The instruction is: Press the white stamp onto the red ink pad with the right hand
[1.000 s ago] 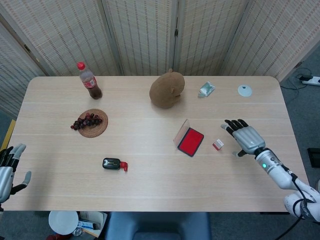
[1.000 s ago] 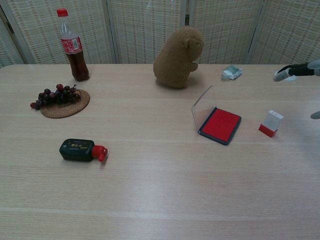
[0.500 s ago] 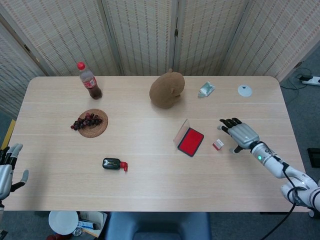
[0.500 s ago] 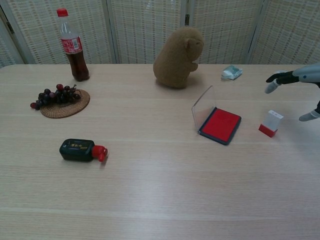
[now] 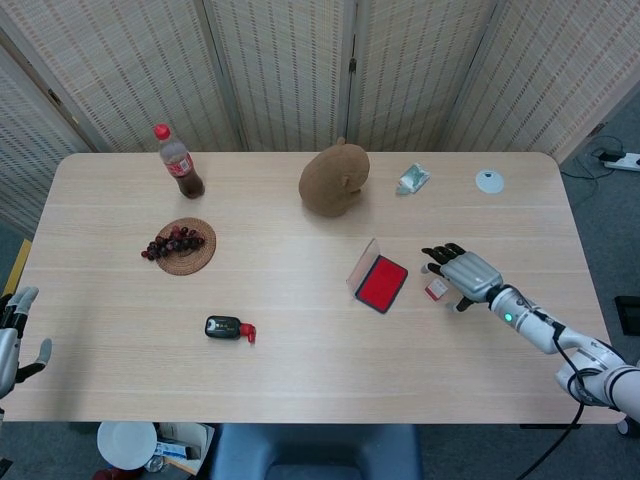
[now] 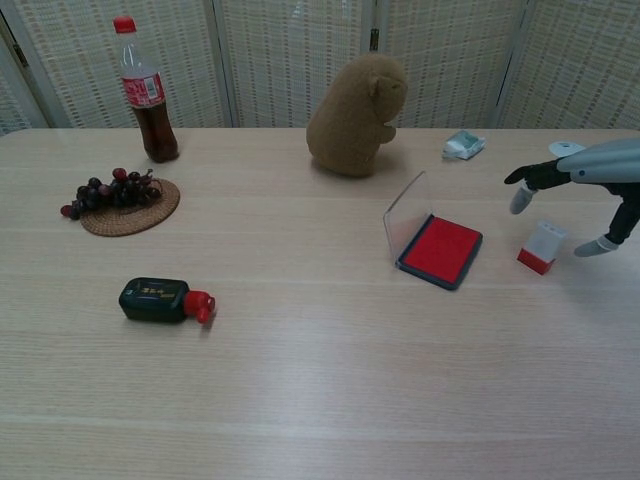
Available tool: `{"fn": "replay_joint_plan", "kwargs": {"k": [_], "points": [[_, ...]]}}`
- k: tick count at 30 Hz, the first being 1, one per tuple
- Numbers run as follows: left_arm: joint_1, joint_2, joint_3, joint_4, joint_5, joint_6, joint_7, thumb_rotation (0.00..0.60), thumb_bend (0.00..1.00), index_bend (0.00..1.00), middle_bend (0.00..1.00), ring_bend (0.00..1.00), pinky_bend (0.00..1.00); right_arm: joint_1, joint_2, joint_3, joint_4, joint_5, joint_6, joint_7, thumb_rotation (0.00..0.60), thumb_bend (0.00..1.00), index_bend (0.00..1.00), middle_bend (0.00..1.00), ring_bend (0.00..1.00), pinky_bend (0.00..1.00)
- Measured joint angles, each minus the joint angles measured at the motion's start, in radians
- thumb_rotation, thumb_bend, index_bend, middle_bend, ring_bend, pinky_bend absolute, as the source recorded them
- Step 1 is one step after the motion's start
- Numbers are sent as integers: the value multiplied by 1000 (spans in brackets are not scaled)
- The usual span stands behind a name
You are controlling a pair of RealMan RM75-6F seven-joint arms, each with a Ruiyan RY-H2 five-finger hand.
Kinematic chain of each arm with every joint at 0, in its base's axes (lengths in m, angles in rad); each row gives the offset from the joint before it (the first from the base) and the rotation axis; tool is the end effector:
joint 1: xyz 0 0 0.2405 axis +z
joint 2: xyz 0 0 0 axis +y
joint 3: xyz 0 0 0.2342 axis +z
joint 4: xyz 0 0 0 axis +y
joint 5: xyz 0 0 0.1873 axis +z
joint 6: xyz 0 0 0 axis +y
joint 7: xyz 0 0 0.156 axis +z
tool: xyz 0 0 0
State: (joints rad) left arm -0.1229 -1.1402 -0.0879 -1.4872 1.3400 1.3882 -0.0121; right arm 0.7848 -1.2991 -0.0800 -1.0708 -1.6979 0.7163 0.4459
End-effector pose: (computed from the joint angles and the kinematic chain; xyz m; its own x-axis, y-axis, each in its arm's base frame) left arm -0.3205 0.2082 0.1804 0.4493 0.0321 0.8928 0.8840 0.1287 -0.4495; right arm -0.2488 -0.3607 0.0687 0.6602 -0.4458 0.6045 -0.7468 -0.4751 0.4653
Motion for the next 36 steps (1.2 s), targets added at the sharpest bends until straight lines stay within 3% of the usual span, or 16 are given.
{"fn": "replay_joint_plan", "kwargs": {"k": [36], "points": [[-3,-4,-10,20,-30,-34,-10,600,427,0,0,0,0,31,-80,-63,129,9,29,50,600,320,297,34,0,0]]}}
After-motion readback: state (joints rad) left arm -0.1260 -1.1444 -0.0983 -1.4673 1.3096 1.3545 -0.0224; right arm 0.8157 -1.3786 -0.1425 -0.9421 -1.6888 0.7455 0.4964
